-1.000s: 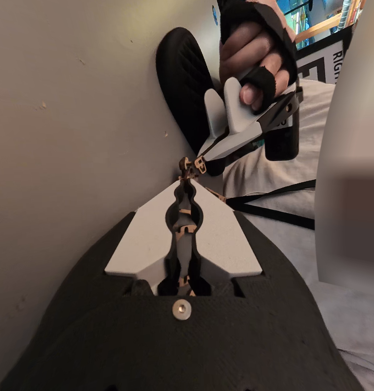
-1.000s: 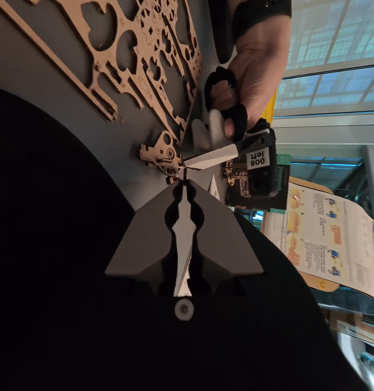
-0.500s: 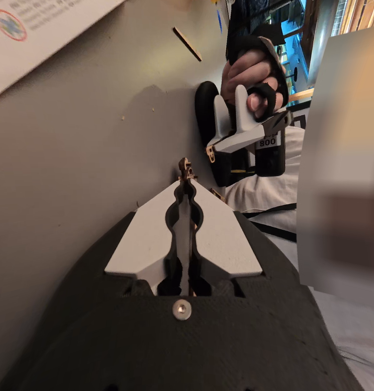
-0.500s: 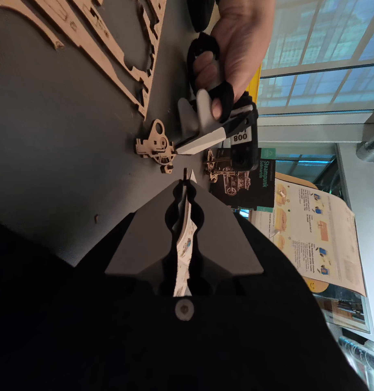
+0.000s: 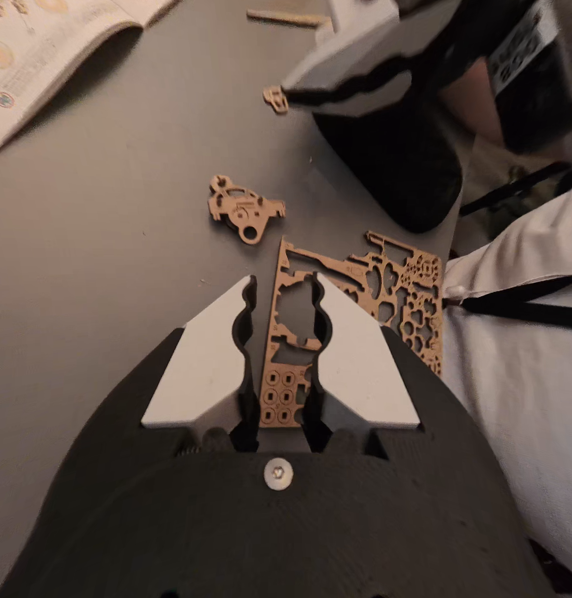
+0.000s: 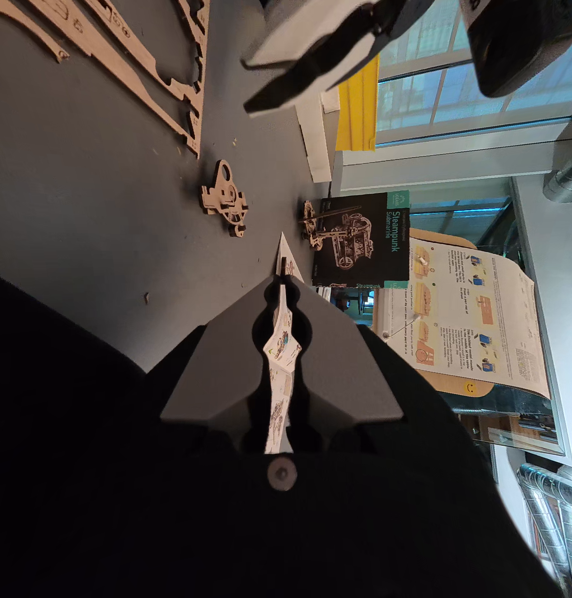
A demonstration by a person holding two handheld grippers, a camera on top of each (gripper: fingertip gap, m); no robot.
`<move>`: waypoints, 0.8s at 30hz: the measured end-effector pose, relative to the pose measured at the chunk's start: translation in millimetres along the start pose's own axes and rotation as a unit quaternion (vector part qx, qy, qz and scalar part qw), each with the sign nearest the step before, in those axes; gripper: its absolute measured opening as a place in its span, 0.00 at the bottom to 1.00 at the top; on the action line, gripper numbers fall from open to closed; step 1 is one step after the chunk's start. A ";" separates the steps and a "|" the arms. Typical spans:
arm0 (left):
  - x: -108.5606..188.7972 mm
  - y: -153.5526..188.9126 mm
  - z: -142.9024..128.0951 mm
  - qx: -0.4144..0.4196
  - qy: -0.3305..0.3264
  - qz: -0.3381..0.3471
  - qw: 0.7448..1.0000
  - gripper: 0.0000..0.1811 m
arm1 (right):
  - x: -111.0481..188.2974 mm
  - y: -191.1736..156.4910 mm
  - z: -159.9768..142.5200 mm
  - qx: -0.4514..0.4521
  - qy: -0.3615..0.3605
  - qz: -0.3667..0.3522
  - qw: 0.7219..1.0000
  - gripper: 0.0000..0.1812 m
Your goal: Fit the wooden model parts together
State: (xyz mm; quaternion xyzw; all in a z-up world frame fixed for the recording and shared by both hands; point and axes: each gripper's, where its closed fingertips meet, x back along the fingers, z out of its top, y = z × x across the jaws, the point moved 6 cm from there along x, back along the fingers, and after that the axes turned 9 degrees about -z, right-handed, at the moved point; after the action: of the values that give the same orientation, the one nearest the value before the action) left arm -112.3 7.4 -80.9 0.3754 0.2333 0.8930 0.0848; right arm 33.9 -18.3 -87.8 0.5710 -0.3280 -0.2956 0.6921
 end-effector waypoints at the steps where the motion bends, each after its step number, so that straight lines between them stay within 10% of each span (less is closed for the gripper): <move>1: -4.0 2.3 -5.8 -0.007 -0.028 0.014 0.999 0.18 | 1.1 -0.2 0.5 0.002 0.001 0.000 1.000 0.00; 10: -2.8 -22.6 -13.9 -0.164 -0.158 0.119 0.967 0.01 | 10.1 6.8 -3.8 -0.002 -0.003 -0.013 1.000 0.01; 21: 17.0 -94.5 26.6 -0.224 -0.231 -0.014 0.947 0.01 | 8.2 -3.9 -10.6 -0.019 -0.006 0.012 1.000 0.00; 24: 20.8 -102.9 37.4 -0.180 -0.193 -0.023 0.964 0.14 | 7.3 -8.4 -12.0 -0.022 -0.004 0.019 1.000 0.01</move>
State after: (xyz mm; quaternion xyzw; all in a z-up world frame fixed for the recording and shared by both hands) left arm -102.9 117.7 -94.4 0.5142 0.0565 0.8284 0.2146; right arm 47.6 -18.3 -96.8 0.5481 -0.3353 -0.2920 0.7085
